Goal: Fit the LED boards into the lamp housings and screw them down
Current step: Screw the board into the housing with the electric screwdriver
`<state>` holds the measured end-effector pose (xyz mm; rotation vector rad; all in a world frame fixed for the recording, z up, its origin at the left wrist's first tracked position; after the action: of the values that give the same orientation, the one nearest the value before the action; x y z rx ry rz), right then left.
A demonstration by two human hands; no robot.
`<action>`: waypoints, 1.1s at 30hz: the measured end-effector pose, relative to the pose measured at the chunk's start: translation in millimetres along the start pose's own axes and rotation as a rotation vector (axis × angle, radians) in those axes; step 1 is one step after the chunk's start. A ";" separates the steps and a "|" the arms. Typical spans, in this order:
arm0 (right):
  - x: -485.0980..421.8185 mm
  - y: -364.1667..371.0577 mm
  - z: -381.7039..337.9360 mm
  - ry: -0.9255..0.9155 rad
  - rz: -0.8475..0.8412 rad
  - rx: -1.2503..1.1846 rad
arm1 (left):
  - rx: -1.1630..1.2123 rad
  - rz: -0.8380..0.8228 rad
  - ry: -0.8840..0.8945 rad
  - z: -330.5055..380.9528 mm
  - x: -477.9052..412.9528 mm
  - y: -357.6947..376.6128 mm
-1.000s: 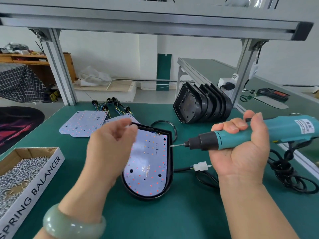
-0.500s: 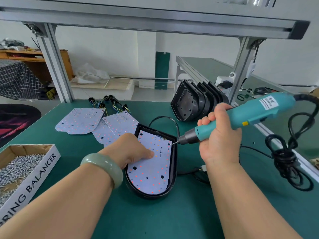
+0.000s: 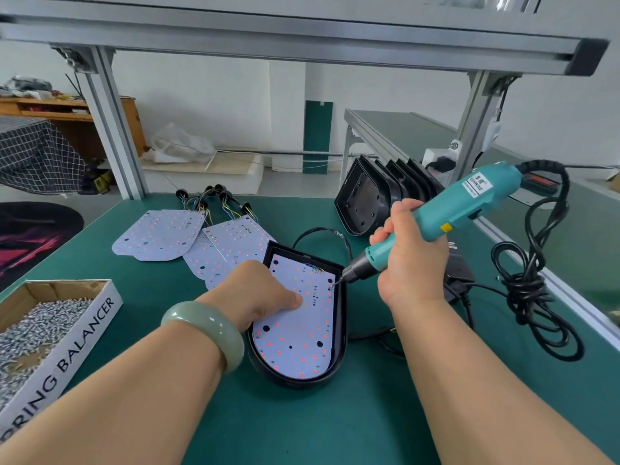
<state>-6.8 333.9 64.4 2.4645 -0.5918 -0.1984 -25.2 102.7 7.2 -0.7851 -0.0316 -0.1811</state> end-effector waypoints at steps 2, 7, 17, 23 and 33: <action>-0.3 4.7 -0.4 -0.001 -0.015 0.034 | -0.003 0.003 -0.002 0.0 0.1 -0.5; 2.4 18.3 -2.9 -0.064 -0.030 0.114 | 0.000 0.007 0.006 0.7 1.5 -0.7; -3.5 32.8 7.1 -0.013 -0.076 0.120 | 0.001 0.016 0.026 2.2 -1.5 -0.9; 5.8 35.6 3.5 -0.063 -0.108 0.132 | 0.042 0.014 0.020 -0.7 -0.6 3.1; 24.9 25.8 -31.7 -0.106 -0.114 -0.121 | 0.188 0.011 -0.025 -2.4 8.8 1.5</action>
<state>14.4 320.1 105.0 2.3828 -0.4694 -0.4003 -16.3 100.6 5.3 -0.6002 -0.0672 -0.1550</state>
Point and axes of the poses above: each hand's wrist, its own x-axis away from the middle knuckle, its own y-axis out of the palm, z = x × y, the point moved 9 cm from there along -x, towards the middle knuckle, and after that the axes turned 15 degrees about y, right-handed, at the moved point
